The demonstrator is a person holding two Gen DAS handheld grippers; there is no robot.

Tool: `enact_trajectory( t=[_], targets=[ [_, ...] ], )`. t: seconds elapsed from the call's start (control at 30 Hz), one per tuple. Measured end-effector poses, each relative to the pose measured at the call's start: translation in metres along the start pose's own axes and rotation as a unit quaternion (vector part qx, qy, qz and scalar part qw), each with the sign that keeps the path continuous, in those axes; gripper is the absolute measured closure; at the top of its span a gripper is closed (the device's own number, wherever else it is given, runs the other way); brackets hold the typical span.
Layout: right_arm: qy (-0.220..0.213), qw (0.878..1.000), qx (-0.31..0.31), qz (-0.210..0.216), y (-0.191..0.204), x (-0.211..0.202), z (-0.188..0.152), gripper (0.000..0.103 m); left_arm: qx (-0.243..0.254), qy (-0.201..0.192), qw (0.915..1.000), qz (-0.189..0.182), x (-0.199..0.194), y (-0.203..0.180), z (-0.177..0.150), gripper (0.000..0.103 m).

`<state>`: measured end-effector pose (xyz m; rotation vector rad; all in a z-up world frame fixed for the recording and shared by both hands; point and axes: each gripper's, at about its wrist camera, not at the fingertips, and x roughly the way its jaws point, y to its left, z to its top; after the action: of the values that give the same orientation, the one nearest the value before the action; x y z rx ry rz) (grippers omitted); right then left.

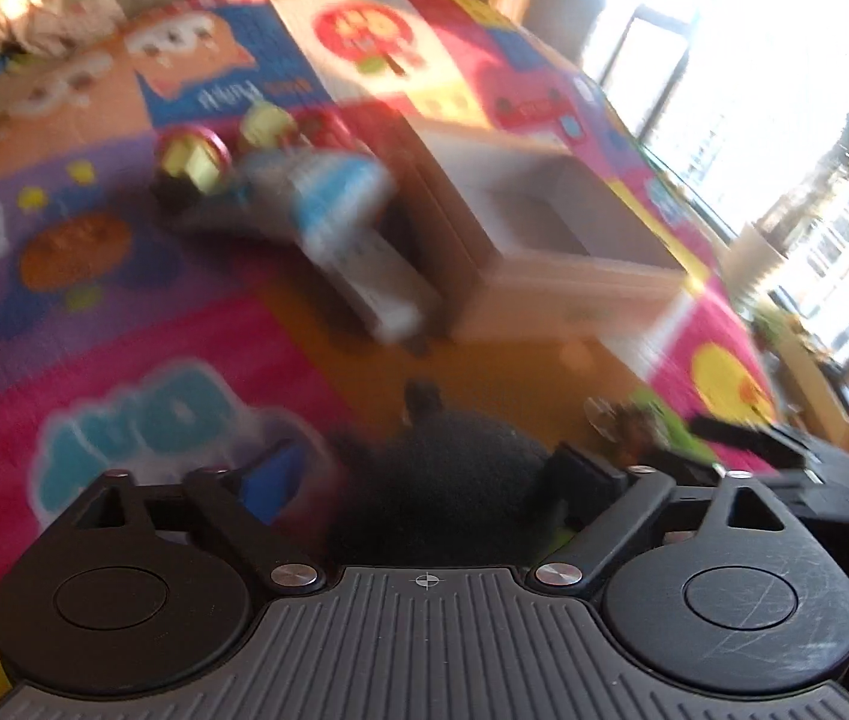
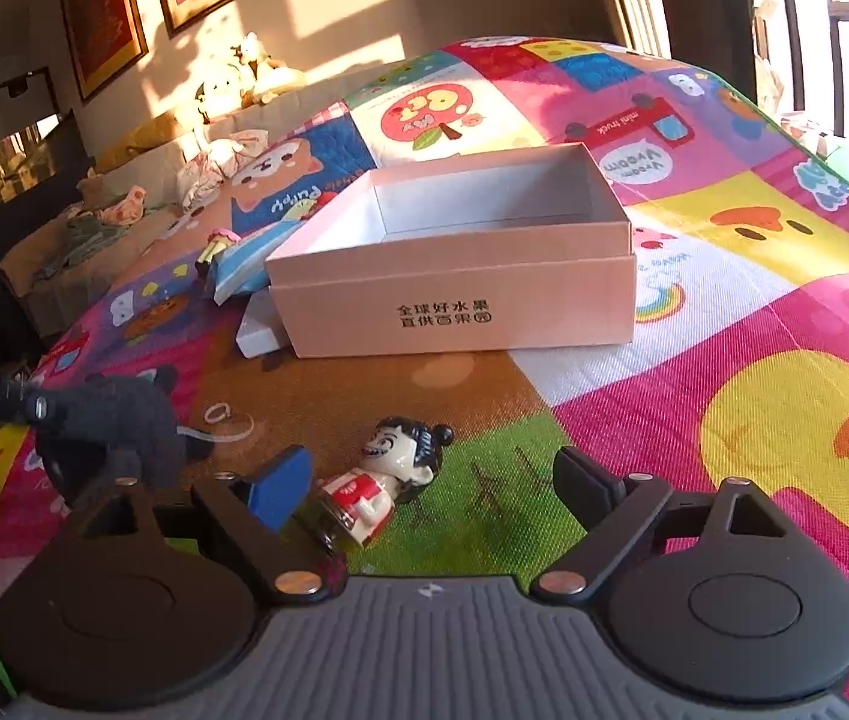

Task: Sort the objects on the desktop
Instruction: 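Grasp the black plush cat with the left gripper and lift it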

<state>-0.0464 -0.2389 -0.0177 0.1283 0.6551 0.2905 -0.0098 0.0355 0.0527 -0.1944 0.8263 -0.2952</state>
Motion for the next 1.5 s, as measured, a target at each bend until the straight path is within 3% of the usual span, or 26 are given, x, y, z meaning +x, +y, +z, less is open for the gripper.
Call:
enact_trajectory(
  t=[0.13,0.3,0.5,0.53,0.6,0.67,0.73,0.87,1.0,1.03,1.07,1.2,1.27,1.3,1.33,1.5],
  targets=[
    [0.005,1.000,0.003,-0.006,-0.001,0.003,0.001,0.009,0.001,-0.050,0.9966,0.065,-0.003,0.016,0.017,0.007],
    [0.004,1.000,0.004,-0.006,-0.001,0.003,0.000,0.006,-0.013,-0.082,0.9902,0.112,-0.018,0.038,0.023,0.005],
    [0.005,1.000,0.003,-0.005,-0.001,0.004,0.000,0.006,-0.027,-0.146,0.9742,0.170,-0.053,0.058,0.020,0.003],
    [0.005,1.000,0.003,-0.006,-0.001,0.004,0.000,0.006,-0.024,-0.154,0.9735,0.167,-0.058,0.057,0.019,0.003],
    [0.004,1.000,0.001,-0.006,0.000,0.004,0.000,0.005,-0.002,-0.164,0.9786,0.124,-0.064,0.052,0.015,0.001],
    [0.003,1.000,-0.002,-0.007,0.001,0.004,0.000,0.005,0.039,-0.156,0.9847,0.066,-0.063,0.038,0.006,0.000],
    [0.003,1.000,-0.005,-0.008,0.002,0.004,0.000,0.005,0.091,-0.137,0.9857,0.038,-0.055,0.017,-0.008,0.000],
    [0.001,1.000,-0.022,-0.010,0.007,0.004,-0.001,0.005,0.159,-0.096,0.9794,0.080,-0.017,-0.017,-0.030,0.000],
    [-0.001,0.999,-0.048,-0.017,0.017,0.003,-0.002,0.005,0.156,-0.077,0.9782,0.114,0.013,-0.027,-0.032,0.002],
    [0.000,0.998,-0.052,-0.020,0.019,0.003,-0.002,0.005,0.156,-0.079,0.9776,0.117,0.014,-0.026,-0.033,0.007],
    [0.000,0.999,-0.051,-0.020,0.021,0.004,-0.002,0.005,0.157,-0.079,0.9769,0.121,0.015,-0.026,-0.033,0.024],
    [0.013,0.999,-0.042,-0.023,0.028,0.012,0.004,0.016,0.149,-0.078,0.9780,0.124,0.008,-0.022,-0.034,0.029],
    [0.021,0.999,-0.044,-0.019,0.031,0.017,0.006,0.033,0.148,-0.077,0.9783,0.124,0.000,-0.023,-0.037,0.029],
    [0.031,0.998,-0.047,-0.015,0.033,0.019,0.007,0.049,0.148,-0.077,0.9788,0.120,-0.004,-0.024,-0.039,0.029],
    [0.041,0.998,-0.053,-0.013,0.034,0.020,0.008,0.056,0.148,-0.077,0.9794,0.114,-0.009,-0.025,-0.041,0.029],
    [0.043,0.995,-0.088,0.004,0.039,-0.004,0.009,0.059,0.148,-0.089,0.9814,0.083,-0.037,-0.036,-0.040,0.029]
  ],
)
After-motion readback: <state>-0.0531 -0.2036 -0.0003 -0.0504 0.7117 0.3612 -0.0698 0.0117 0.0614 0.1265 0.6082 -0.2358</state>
